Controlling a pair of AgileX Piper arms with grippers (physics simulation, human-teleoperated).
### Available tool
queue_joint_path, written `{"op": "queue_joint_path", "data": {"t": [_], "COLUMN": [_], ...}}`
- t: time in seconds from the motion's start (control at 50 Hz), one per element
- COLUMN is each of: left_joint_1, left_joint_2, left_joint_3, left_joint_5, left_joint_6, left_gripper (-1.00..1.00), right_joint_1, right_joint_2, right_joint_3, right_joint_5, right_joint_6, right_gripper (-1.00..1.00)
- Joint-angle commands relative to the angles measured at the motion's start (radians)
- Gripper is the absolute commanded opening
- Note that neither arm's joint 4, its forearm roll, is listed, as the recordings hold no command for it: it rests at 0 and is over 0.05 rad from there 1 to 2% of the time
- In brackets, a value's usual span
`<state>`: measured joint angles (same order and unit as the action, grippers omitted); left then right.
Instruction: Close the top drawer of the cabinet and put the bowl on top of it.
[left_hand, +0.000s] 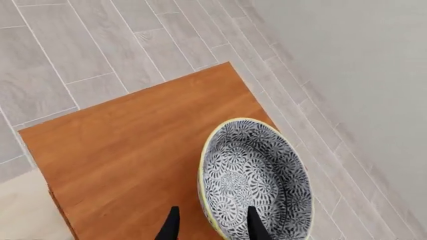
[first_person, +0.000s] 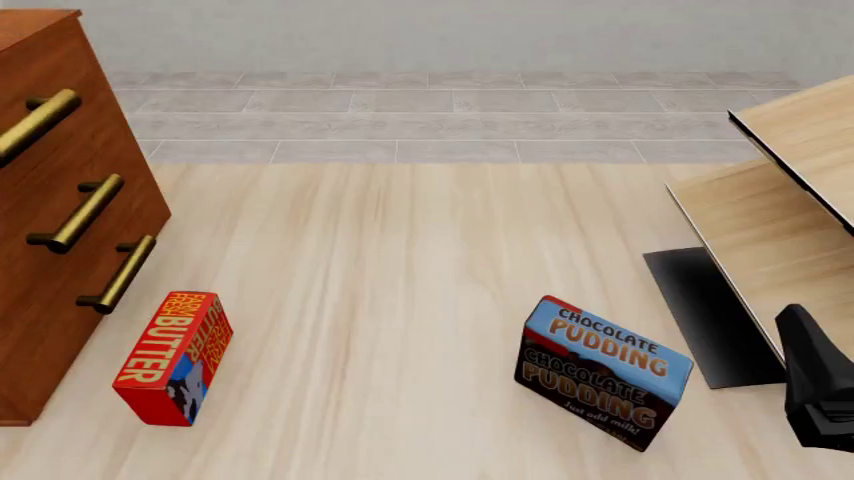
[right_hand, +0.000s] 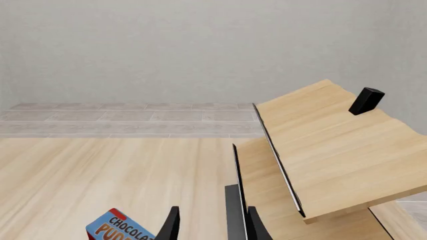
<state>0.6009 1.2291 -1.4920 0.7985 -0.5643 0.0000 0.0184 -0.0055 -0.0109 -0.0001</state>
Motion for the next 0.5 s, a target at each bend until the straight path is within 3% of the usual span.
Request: {"op": "queue_joint_path", "data": {"t": [0.02,0.04,0.1,0.44,0.46,0.5], "left_joint_1": [-0.022,-0.020,-0.030,-0.055,-0.061,-0.069], "left_joint_2": [-0.023,-0.051,-0.044,-0.178,-0.189,-0.246], "left_joint_3": [-0.148,-0.070,-0.163,-0.129,-0.123,-0.018], "left_joint_5": [0.131,0.077,0.155,0.192,0.196,0.139], "left_joint_6": [0.000,0.007,-0.006,-0.010,-0.011,-0.009], "left_gripper": [1.00,1.00,1.00,1.00,1.00,1.00], "right_joint_1": [0.000,0.000,0.000,0.000,0.000,0.000], "right_joint_2": [-0.005,-0.005,-0.005,-0.005,-0.005,-0.005], "right_joint_3": [0.000,0.000,0.000,0.000,0.000,0.000], "right_joint_5": [0.004,0.004,0.004,0.004,0.004,0.004], "right_joint_6": [0.000,0.000,0.000,0.000,0.000,0.000], "right_gripper": [1.00,1.00,1.00,1.00,1.00,1.00]}}
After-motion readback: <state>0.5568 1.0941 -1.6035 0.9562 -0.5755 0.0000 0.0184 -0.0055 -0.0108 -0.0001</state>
